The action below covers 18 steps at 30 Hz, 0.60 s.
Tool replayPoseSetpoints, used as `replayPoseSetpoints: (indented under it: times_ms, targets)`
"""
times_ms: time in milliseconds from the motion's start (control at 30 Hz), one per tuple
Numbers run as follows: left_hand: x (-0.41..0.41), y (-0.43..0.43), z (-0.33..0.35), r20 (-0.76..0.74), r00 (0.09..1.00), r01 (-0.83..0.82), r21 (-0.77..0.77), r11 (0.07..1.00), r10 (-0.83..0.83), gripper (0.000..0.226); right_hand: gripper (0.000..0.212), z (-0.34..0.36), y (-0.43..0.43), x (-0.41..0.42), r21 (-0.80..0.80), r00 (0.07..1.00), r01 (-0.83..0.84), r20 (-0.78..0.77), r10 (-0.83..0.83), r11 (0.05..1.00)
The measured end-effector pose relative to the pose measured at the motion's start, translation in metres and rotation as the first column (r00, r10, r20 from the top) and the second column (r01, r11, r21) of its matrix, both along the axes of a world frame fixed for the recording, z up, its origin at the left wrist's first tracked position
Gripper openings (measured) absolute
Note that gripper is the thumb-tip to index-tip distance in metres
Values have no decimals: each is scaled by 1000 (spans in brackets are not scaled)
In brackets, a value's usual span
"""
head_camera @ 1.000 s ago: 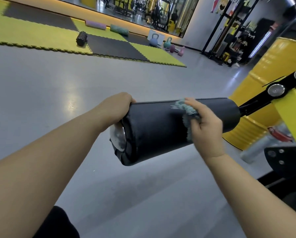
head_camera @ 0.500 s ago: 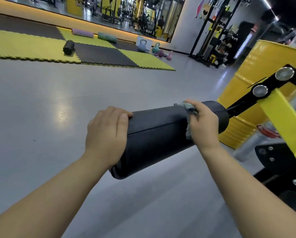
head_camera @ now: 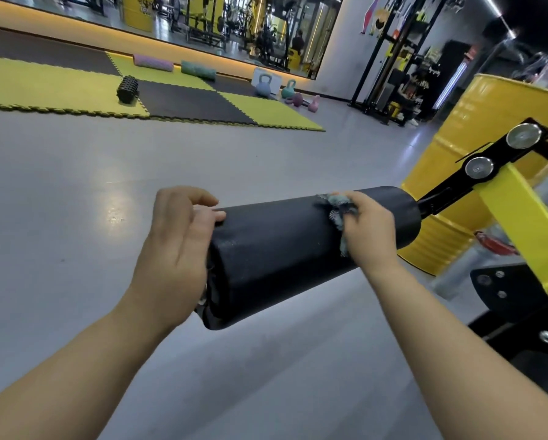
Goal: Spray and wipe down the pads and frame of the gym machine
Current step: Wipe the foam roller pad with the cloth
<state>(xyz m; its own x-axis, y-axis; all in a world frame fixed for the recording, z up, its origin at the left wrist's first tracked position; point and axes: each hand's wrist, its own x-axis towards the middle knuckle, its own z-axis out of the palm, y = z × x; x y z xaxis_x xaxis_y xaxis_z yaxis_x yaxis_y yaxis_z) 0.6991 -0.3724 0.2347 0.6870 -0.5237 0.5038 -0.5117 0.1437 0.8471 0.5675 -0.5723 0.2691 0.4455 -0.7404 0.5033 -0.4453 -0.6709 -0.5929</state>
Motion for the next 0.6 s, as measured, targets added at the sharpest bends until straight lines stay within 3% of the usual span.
replayPoseSetpoints:
  times_ms: [67, 100, 167, 233, 300, 400, 500, 600]
  targets:
    - [6, 1, 4, -118, 993, 14, -30, 999, -18, 37, 32, 9, 9, 11, 66, 999, -3, 47, 0, 998]
    - [9, 0, 4, -152, 988, 4, -41, 999, -10, 33, 31, 10, 27, 22, 23, 996, -69, 55, 68, 997]
    - [12, -5, 5, -195, 981, -8, 2, 1000, 8, 32, 26, -4, 72, 44, -187, 962, -275, -50, 270, 943]
    - [14, -12, 3, -256, 966, 29, 17, 999, -24, 35, 28, -24, 99, 52, -411, 913, -407, -185, 363, 815]
    - [15, -13, 2, -287, 957, 46, 30, 998, -35, 33, 28, -26, 79, 46, -481, 898, -438, -191, 397, 759]
    - [20, -10, 0, -275, 961, 35, 60, 998, -17, 34, 26, -24, 31, 26, -458, 945, -328, -154, 290, 826]
    - [22, -6, -3, -227, 974, 45, 133, 990, -13, 37, 26, -14, 1, 15, -239, 982, -118, -171, 78, 964]
    - [20, -8, -8, -232, 972, 67, 161, 985, -29, 34, 19, 3, 17, 23, -68, 998, -36, -49, 33, 997]
